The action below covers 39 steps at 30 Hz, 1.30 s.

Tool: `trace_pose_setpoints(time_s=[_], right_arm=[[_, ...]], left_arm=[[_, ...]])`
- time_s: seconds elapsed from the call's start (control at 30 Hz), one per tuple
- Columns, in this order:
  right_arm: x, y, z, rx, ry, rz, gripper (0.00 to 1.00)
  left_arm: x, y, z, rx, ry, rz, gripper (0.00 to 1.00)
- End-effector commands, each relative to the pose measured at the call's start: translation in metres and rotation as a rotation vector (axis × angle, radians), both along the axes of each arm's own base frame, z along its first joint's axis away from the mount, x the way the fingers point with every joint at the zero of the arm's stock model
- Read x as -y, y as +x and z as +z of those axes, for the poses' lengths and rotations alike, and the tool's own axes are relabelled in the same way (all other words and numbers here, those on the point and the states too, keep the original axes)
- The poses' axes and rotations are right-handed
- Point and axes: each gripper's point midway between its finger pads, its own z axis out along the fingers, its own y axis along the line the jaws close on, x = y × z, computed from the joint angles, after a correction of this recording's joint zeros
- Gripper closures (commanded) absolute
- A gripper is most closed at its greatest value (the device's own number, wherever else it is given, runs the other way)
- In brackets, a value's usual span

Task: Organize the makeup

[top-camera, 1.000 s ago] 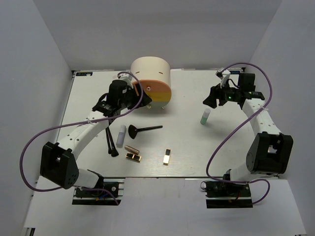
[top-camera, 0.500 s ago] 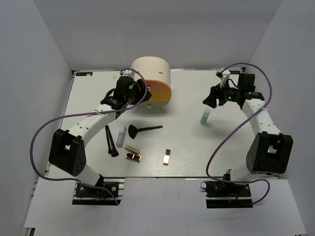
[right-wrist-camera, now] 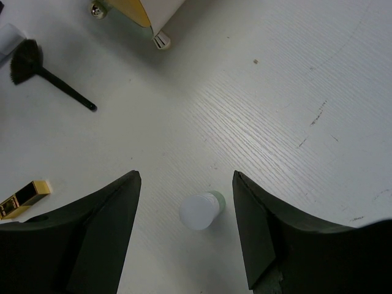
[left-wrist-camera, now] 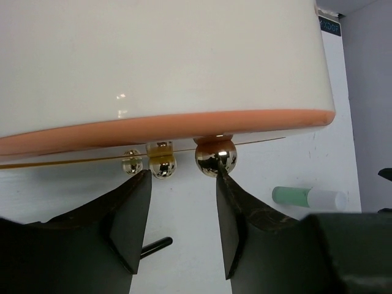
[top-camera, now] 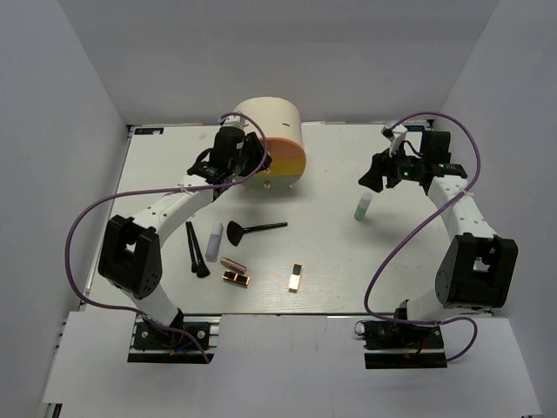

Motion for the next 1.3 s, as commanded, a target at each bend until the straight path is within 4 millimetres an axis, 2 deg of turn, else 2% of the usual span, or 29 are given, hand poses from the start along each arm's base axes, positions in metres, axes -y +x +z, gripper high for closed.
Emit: trace_pose_setpoints(time_s=[0.0, 0.27, 0.3, 0.47, 0.57, 0.6, 0.67, 0.83, 0.9, 1.0, 1.03, 1.13, 1.27], right_arm=[[-0.003, 0.0, 0.009, 0.036, 0.012, 0.007, 0.33], [0.0, 0.0, 0.008, 0.039, 0.004, -0.001, 0.33], [-0.001, 0.0, 0.008, 0.042, 0.002, 0.0, 0.33], [-0.001, 0.001, 0.007, 0.039, 0.005, 0.0, 0.33], [-0.002, 0.002, 0.008, 0.038, 0.008, 0.003, 0.33], [-0.002, 0.002, 0.008, 0.04, 0.01, 0.006, 0.33], [-0.002, 0.002, 0.008, 0.039, 0.012, 0.006, 0.33], [-0.003, 0.001, 0.008, 0.037, 0.013, 0.009, 0.32], [-0.002, 0.001, 0.008, 0.038, 0.012, 0.008, 0.33], [-0.002, 0.0, 0.008, 0.038, 0.012, 0.008, 0.33], [-0.003, -0.001, 0.009, 0.041, 0.011, 0.008, 0.33], [-0.002, -0.001, 0.009, 0.041, 0.01, 0.006, 0.33], [-0.002, -0.002, 0.007, 0.038, 0.01, 0.006, 0.33]], left_arm=[[0.004, 0.013, 0.037, 0.089, -0.047, 0.015, 0.44], [0.012, 0.007, 0.041, 0.091, -0.074, -0.035, 0.58], [0.017, 0.0, 0.038, 0.075, -0.092, -0.07, 0.58], [0.016, -0.007, 0.045, 0.093, -0.108, -0.083, 0.59], [0.015, -0.006, 0.045, 0.092, -0.105, -0.077, 0.55], [0.015, -0.005, 0.044, 0.089, -0.101, -0.075, 0.47], [0.015, 0.0, 0.044, 0.095, -0.093, -0.062, 0.42], [0.016, 0.009, 0.05, 0.11, -0.08, -0.057, 0.4], [0.011, 0.016, 0.05, 0.115, -0.063, -0.014, 0.4], [0.009, 0.019, 0.049, 0.112, -0.063, 0.006, 0.47], [0.009, 0.019, 0.051, 0.119, -0.067, 0.005, 0.53], [0.011, 0.02, 0.048, 0.108, -0.069, 0.001, 0.59], [0.014, 0.02, 0.041, 0.092, -0.07, -0.01, 0.58]])
